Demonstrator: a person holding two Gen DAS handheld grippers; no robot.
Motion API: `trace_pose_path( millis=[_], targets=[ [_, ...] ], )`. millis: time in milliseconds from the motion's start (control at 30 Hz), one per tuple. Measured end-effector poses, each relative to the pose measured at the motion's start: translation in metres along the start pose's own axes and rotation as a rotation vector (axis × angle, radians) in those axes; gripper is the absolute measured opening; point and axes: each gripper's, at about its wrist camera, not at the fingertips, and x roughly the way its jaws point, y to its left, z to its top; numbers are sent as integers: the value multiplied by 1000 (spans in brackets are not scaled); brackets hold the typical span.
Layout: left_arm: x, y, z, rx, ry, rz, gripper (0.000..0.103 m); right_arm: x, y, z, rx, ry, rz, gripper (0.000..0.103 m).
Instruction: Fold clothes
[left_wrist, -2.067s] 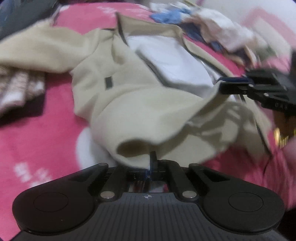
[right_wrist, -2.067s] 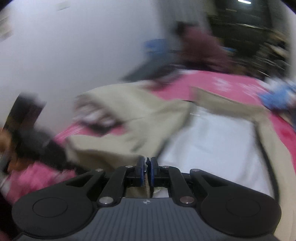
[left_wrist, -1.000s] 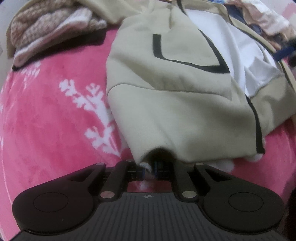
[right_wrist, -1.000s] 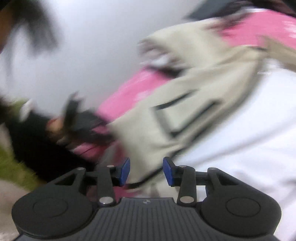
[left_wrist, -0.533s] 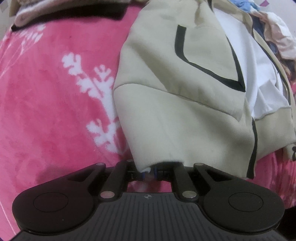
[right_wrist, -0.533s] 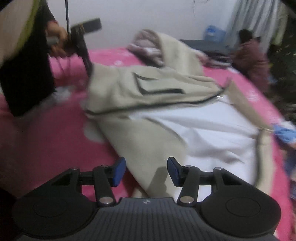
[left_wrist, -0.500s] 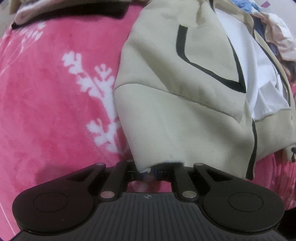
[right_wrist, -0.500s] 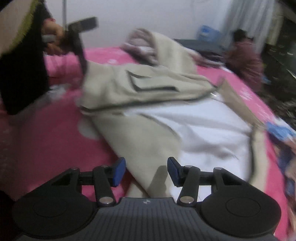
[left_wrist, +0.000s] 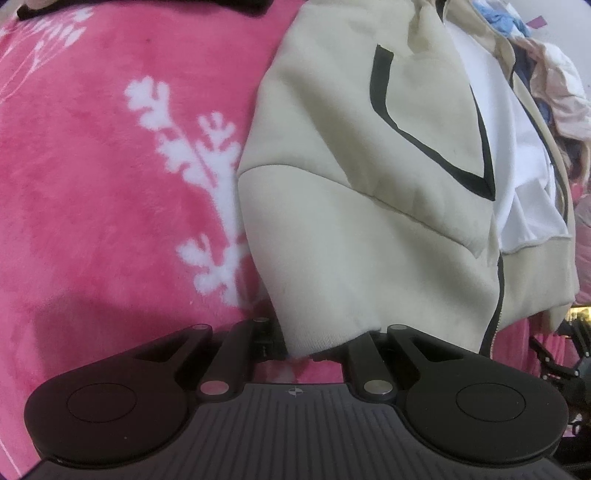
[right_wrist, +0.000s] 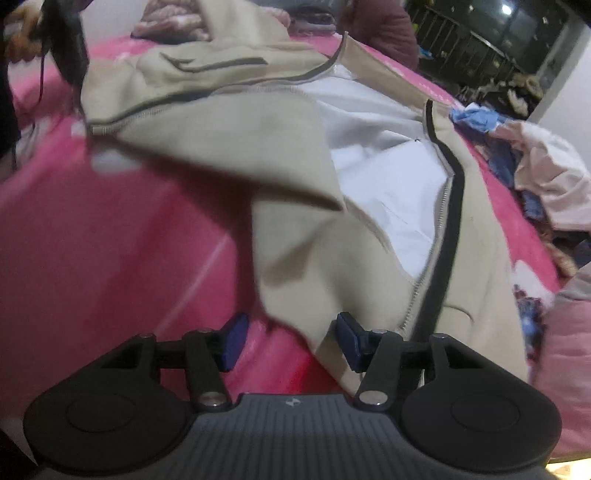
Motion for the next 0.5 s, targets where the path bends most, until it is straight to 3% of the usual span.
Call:
trace_pose_path(
  millis=[100,200,267,400,500],
  targets=[
    [1,1,-1,0,2,-10,10,-14,-37,-1,312,11,112,58],
    [2,0,-3,-2,2,-11,10,-7,-86,-39,881,62,342,59],
    [3,-2,-4,-4,3,-9,10,3,-99,-68,1161,76,426,59],
    [3,-4,-8,-8,0,-5,10,19,-110,-105,1478,44,450,58],
    [4,-6,-11,-10,-7,-3,10,20,-121,-116,1621,-64,369,58]
  ],
)
